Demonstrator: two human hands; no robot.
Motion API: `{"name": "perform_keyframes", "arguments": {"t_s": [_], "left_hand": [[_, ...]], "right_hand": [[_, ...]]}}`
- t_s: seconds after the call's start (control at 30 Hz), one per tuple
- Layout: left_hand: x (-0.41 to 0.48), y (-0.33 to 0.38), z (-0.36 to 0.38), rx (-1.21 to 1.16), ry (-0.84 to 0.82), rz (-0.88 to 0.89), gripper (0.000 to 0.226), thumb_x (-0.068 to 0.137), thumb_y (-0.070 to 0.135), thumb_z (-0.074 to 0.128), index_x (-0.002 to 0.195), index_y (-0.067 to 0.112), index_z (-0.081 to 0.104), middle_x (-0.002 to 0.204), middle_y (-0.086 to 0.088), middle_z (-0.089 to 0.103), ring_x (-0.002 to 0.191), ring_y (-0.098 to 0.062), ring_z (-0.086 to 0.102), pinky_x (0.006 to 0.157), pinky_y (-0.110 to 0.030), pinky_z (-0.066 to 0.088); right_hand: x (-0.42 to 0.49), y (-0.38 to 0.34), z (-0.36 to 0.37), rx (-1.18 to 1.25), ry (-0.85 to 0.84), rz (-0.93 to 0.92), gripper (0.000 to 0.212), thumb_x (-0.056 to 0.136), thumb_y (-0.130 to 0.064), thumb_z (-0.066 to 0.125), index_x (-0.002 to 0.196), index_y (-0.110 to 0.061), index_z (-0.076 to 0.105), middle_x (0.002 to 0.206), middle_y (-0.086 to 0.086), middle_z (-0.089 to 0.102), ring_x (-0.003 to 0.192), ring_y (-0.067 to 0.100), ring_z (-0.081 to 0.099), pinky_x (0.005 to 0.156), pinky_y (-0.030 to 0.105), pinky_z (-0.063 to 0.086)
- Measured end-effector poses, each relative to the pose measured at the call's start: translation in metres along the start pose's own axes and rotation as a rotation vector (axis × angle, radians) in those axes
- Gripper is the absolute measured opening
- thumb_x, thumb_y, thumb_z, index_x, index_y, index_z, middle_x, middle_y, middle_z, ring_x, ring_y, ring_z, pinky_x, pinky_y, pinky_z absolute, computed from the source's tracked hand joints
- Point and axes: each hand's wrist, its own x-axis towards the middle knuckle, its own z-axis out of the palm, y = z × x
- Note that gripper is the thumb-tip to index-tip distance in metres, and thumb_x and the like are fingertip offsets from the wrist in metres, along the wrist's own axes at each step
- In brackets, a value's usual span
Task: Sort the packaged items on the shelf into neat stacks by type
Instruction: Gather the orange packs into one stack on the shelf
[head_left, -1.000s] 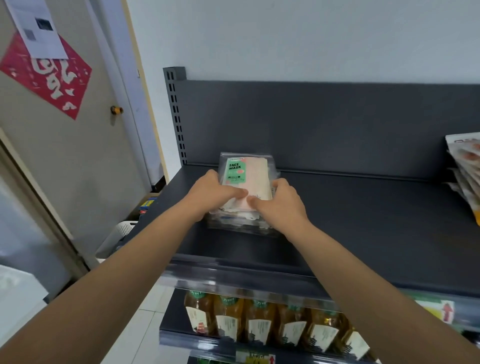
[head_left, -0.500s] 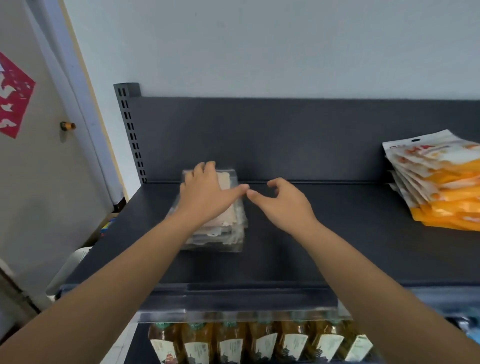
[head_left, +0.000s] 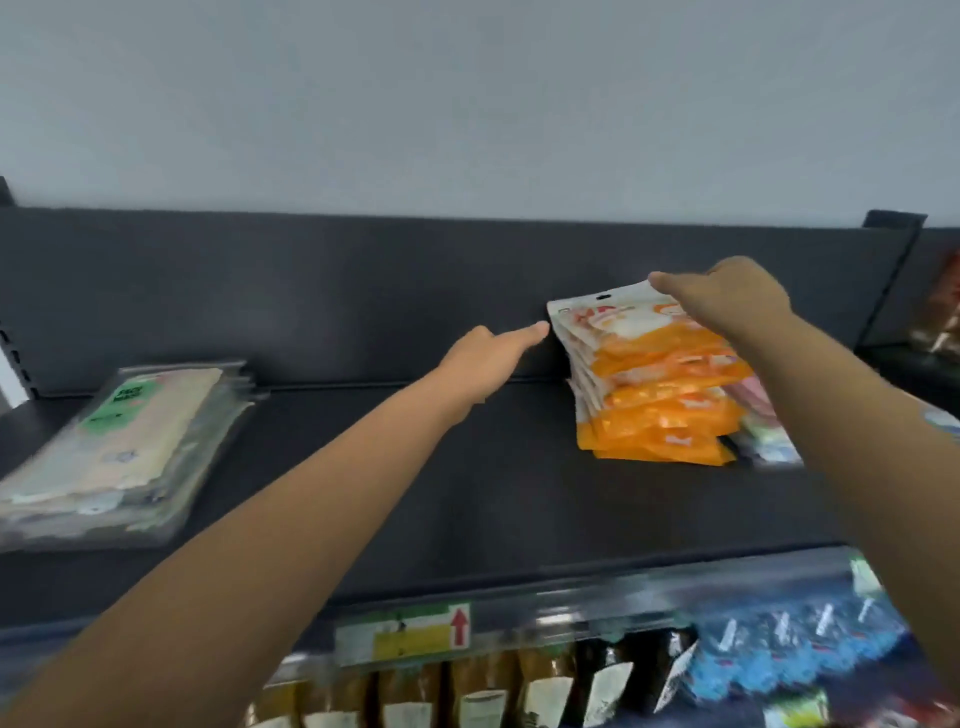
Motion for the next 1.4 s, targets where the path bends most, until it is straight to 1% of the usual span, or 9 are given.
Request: {"name": "perform_keyframes", "arguments": {"t_s": [0.1, 0.17, 0.27, 0.43, 0.53, 0.7, 0.93, 1.3, 1.4], "left_hand": [[0.017, 0.022, 0.045, -0.107, -0.055, -0.111, 0.084, 0.085, 0.067, 0.051, 0.150, 0.019, 0.028, 0.150, -0.006, 0.036, 0.128, -0.029, 0.044, 0.100, -0.044, 0.044], [0.026, 0.030, 0.067, -0.167, -0.083, -0.187, 0.085, 0.083, 0.068, 0.052, 0.149, 0.020, 0.029, 0.149, -0.011, 0.036, 0.129, -0.034, 0.042, 0.101, -0.048, 0.043], [0.038, 0.035, 0.090, -0.266, -0.130, -0.306, 0.092, 0.076, 0.074, 0.056, 0.143, 0.014, 0.035, 0.135, -0.017, 0.046, 0.120, -0.037, 0.048, 0.097, -0.052, 0.044], [0.047, 0.036, 0.103, -0.380, -0.140, -0.385, 0.100, 0.059, 0.083, 0.060, 0.130, 0.015, 0.051, 0.118, -0.016, 0.059, 0.103, -0.036, 0.058, 0.075, -0.048, 0.049], [0.050, 0.033, 0.107, -0.413, -0.130, -0.402, 0.097, 0.057, 0.083, 0.062, 0.126, 0.016, 0.054, 0.119, -0.015, 0.060, 0.105, -0.035, 0.057, 0.082, -0.049, 0.047], [0.053, 0.029, 0.111, -0.442, -0.116, -0.410, 0.083, 0.059, 0.080, 0.062, 0.114, 0.018, 0.059, 0.115, -0.012, 0.062, 0.106, -0.033, 0.057, 0.085, -0.048, 0.045], [0.056, 0.020, 0.108, -0.510, -0.144, -0.389, 0.079, 0.060, 0.071, 0.066, 0.122, 0.023, 0.059, 0.119, -0.010, 0.064, 0.109, -0.036, 0.058, 0.087, -0.048, 0.045], [0.041, -0.006, 0.060, -0.530, -0.137, -0.362, 0.075, 0.061, 0.070, 0.067, 0.120, 0.024, 0.062, 0.118, -0.010, 0.067, 0.110, -0.034, 0.059, 0.092, -0.049, 0.043], [0.023, -0.024, 0.022, -0.497, -0.109, -0.349, 0.074, 0.062, 0.071, 0.066, 0.119, 0.025, 0.064, 0.117, -0.008, 0.069, 0.111, -0.034, 0.059, 0.095, -0.049, 0.042]], "right_hand": [[0.042, 0.039, -0.021, -0.055, -0.071, 0.054, 0.066, 0.086, -0.052, 0.060, 0.125, 0.002, 0.055, 0.130, 0.017, 0.056, 0.119, 0.037, 0.053, 0.090, 0.038, 0.044], [0.060, 0.058, -0.025, 0.028, -0.214, 0.122, 0.070, 0.084, -0.050, 0.064, 0.134, -0.003, 0.048, 0.140, 0.017, 0.047, 0.124, 0.038, 0.049, 0.098, 0.046, 0.044], [0.077, 0.080, -0.019, 0.171, -0.491, 0.210, 0.068, 0.083, -0.053, 0.065, 0.130, -0.008, 0.047, 0.132, 0.016, 0.048, 0.115, 0.036, 0.054, 0.096, 0.049, 0.048], [0.091, 0.104, -0.003, 0.356, -0.743, 0.322, 0.079, 0.069, -0.062, 0.069, 0.128, -0.012, 0.053, 0.121, 0.014, 0.061, 0.104, 0.037, 0.062, 0.090, 0.055, 0.050], [0.091, 0.111, 0.003, 0.421, -0.877, 0.353, 0.071, 0.071, -0.067, 0.061, 0.120, -0.015, 0.062, 0.116, 0.015, 0.068, 0.107, 0.039, 0.061, 0.096, 0.058, 0.043], [0.088, 0.119, 0.011, 0.484, -0.919, 0.377, 0.065, 0.076, -0.070, 0.053, 0.110, -0.017, 0.066, 0.112, 0.016, 0.068, 0.108, 0.040, 0.059, 0.099, 0.058, 0.039], [0.079, 0.112, 0.024, 0.452, -0.857, 0.387, 0.092, 0.061, -0.077, 0.058, 0.137, -0.025, 0.046, 0.134, 0.018, 0.053, 0.121, 0.047, 0.047, 0.103, 0.071, 0.024], [0.051, 0.086, 0.051, 0.460, -0.817, 0.324, 0.093, 0.043, -0.078, 0.069, 0.121, -0.028, 0.063, 0.115, 0.008, 0.070, 0.106, 0.035, 0.065, 0.099, 0.053, 0.042], [0.025, 0.060, 0.065, 0.494, -0.868, 0.273, 0.077, 0.056, -0.074, 0.067, 0.115, -0.025, 0.067, 0.112, 0.007, 0.072, 0.103, 0.031, 0.067, 0.097, 0.048, 0.046]]}}
